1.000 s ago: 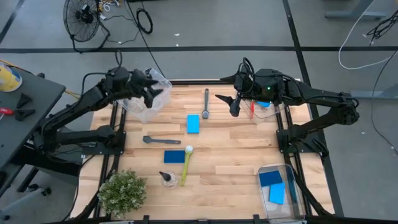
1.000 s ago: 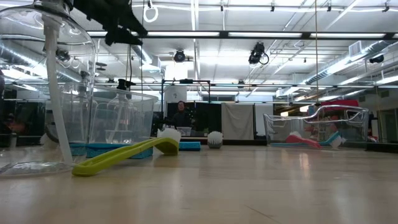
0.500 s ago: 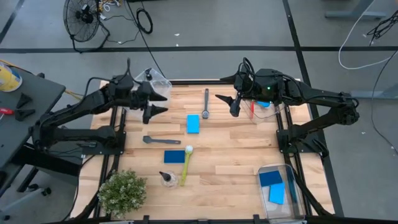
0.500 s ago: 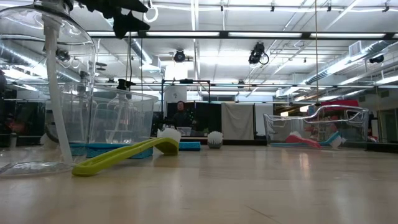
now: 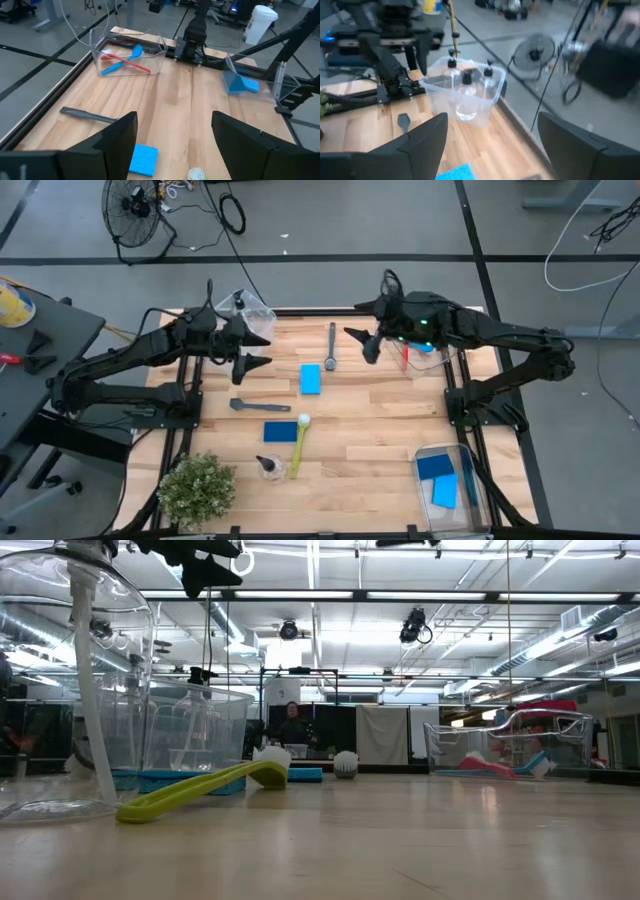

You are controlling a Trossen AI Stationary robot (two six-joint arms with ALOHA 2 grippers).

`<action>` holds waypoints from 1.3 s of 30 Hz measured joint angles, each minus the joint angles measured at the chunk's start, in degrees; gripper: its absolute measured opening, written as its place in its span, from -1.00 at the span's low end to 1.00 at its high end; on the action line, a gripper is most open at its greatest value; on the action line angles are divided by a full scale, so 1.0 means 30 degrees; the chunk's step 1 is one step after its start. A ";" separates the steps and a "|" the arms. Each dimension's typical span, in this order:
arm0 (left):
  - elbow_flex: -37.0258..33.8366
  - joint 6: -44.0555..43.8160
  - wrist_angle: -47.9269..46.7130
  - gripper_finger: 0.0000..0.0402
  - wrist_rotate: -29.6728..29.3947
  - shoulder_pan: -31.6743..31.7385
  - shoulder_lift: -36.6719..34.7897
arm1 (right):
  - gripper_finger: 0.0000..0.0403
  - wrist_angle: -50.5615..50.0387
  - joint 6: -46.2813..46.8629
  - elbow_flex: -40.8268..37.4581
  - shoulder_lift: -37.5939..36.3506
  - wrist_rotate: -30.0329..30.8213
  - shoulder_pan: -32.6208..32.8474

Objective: Pick & Place Kitchen Sink Supplies
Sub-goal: Put the gray cleaning brush into the top transparent bin

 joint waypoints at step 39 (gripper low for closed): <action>0.0000 -0.0197 0.0022 0.29 -0.0749 0.0007 0.0000 | 0.55 -0.0695 1.3902 -0.0022 1.1656 -0.2927 -0.5777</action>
